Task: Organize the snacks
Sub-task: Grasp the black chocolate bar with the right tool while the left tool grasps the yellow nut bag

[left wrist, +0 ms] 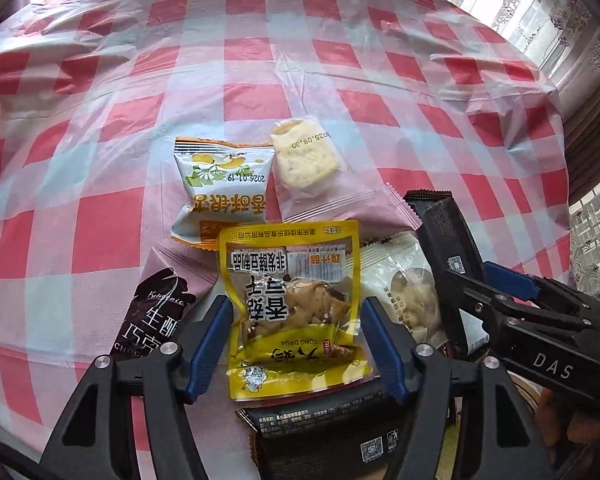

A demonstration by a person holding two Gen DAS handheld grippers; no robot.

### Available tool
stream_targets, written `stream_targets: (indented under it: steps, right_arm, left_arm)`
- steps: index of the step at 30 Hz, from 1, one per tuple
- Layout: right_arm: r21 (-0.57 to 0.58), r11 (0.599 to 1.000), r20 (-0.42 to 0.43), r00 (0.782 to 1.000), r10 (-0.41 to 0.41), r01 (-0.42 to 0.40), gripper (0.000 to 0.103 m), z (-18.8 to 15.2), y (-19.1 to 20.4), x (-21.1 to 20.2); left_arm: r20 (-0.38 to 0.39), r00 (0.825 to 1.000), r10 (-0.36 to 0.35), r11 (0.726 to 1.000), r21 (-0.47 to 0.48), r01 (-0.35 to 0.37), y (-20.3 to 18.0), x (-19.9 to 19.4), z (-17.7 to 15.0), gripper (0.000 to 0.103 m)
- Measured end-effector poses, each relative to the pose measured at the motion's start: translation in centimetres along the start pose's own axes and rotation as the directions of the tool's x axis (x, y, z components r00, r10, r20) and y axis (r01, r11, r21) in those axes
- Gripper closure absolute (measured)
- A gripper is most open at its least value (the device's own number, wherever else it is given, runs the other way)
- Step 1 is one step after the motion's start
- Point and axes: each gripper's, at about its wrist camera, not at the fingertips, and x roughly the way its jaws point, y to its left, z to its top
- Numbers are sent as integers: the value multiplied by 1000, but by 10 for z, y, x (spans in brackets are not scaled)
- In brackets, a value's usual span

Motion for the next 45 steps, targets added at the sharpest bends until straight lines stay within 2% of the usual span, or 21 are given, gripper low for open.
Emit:
stream_targets:
  steps: [4,7,12,15,16,20,22,24,25,28,30,34,38,45]
  right_arm:
    - [-12,1000,4,1000,9,-9,49,-3,-1,-2]
    - [-3,1000,10,1000,26,-26,49,-4,-4,-4]
    - [0,999,16,999,35,-35,49,-11,-7,-11]
    - [5,999,37,999,33,-34,50,-15,-12,-21]
    - [7,999,45,998,32,-32,50,-17,-13,-25]
    - [14,1000,83,996,15,-16,50,-25,-19,-40]
    - [17,1000,102,995,9,-11,50,-30,-22,-47]
    - [19,1000,117,993,8,-10,50,-32,-24,-53]
    - [18,1000,122,992,9,-12,50,-33,-24,-56]
    - [21,999,134,991,22,-25,50,-35,-27,-62]
    - [29,999,142,989,35,-39,50,-38,-32,-67]
    - [49,997,156,986,57,-65,50,-43,-42,-74]
    - [70,994,166,983,74,-86,50,-46,-51,-79]
    - [115,987,194,977,88,-112,50,-56,-73,-94]
  left_arm:
    - [14,1000,12,999,34,-12,-6,-6,-5,44]
    - [25,1000,-3,1000,11,3,-2,-12,-8,56]
    - [0,997,-80,994,-71,80,13,-11,-13,54]
    - [-22,997,-75,994,-75,73,13,-12,-15,48]
    - [-29,997,-71,996,-62,69,10,-13,-17,43]
    - [-68,998,11,1000,27,-9,-12,-9,-20,32]
    - [-84,993,78,996,50,-74,-21,-4,-19,32]
    - [-86,989,124,991,51,-120,-26,-1,-16,37]
    - [-82,985,154,987,59,-150,-29,1,-14,42]
    - [-76,985,156,987,44,-153,-28,0,-13,45]
    - [-62,987,150,989,8,-150,-21,-7,-15,46]
    - [-8,994,107,991,-76,-107,-5,-24,-17,58]
    - [-6,993,116,989,-90,-117,-4,-28,-22,58]
    - [108,990,87,992,-96,-77,-10,-64,-33,59]
